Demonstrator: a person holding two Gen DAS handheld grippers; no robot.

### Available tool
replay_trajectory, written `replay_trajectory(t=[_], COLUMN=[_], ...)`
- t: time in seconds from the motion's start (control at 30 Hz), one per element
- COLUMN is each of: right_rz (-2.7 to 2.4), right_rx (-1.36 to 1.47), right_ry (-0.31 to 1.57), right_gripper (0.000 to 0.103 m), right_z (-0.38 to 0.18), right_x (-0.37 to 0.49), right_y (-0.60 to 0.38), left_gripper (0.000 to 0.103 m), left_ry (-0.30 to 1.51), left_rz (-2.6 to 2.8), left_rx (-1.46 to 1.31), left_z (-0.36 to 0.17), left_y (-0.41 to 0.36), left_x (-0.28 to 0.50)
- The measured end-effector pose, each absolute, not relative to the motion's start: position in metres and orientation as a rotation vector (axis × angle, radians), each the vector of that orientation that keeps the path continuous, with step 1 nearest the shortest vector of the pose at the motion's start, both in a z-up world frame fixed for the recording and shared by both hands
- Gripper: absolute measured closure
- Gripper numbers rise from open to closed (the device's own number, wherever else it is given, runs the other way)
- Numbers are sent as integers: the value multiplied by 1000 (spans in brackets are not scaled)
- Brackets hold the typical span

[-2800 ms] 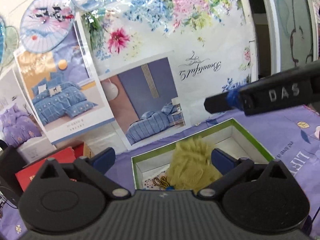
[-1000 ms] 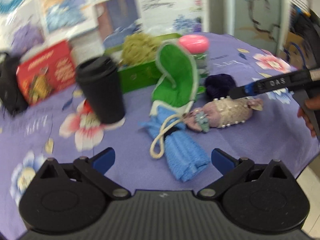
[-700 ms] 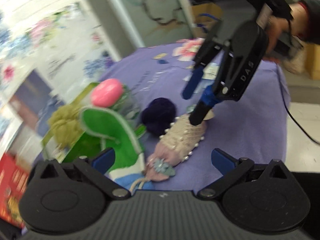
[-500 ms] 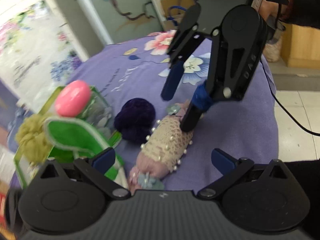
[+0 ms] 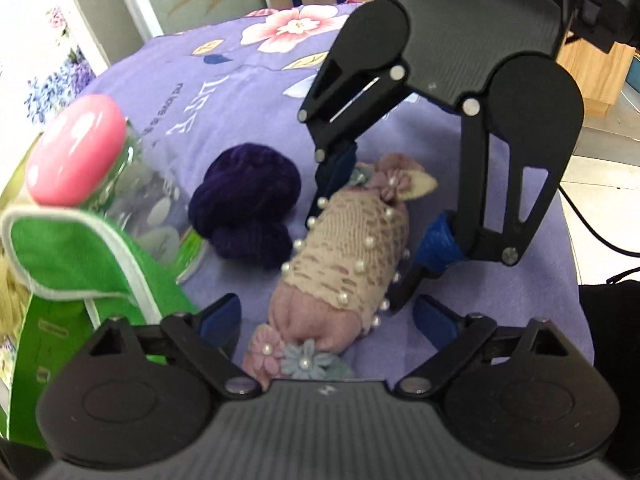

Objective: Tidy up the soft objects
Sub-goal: 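Grasp the pink lace pouch with the right gripper while the left gripper also closes on it, then carry the pink pouch into the green box and release it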

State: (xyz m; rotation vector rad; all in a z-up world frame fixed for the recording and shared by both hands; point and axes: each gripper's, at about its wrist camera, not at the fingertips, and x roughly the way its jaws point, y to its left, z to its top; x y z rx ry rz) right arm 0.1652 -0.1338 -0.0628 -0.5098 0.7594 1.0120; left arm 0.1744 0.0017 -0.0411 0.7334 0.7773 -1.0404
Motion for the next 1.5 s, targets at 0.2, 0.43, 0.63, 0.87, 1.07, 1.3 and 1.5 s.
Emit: replay_trajectory(t=[0.2,0.43,0.63,0.87,1.07,1.3,1.5], right_rz=[935,862,783,773,825,866,830], right_rx=[-469,-563,-666,-805,-846,-729,-698], right_ry=[762,671,511,417,509,560,576], right_gripper=[59,67,67,67,65,63,62], right_z=[-63,-35,24,94,94,69,64], right_x=[160,112,119,219,349,395,392], right_y=[-135,-135,-139,-123,-90,-84,-85], left_gripper=[36,51,50,50,28,1,1], left_ry=[798,653,478,431,554,649,655], left_rz=[-1034,-1013,-921,-762,-650,-535,-511], left_rx=[643,582,646,705,701,614,596], left_z=[-38,9,63,122,113,86,82], left_y=[8,22,19,17,20,48,64], left_x=[173,131,134,224,335,393,381])
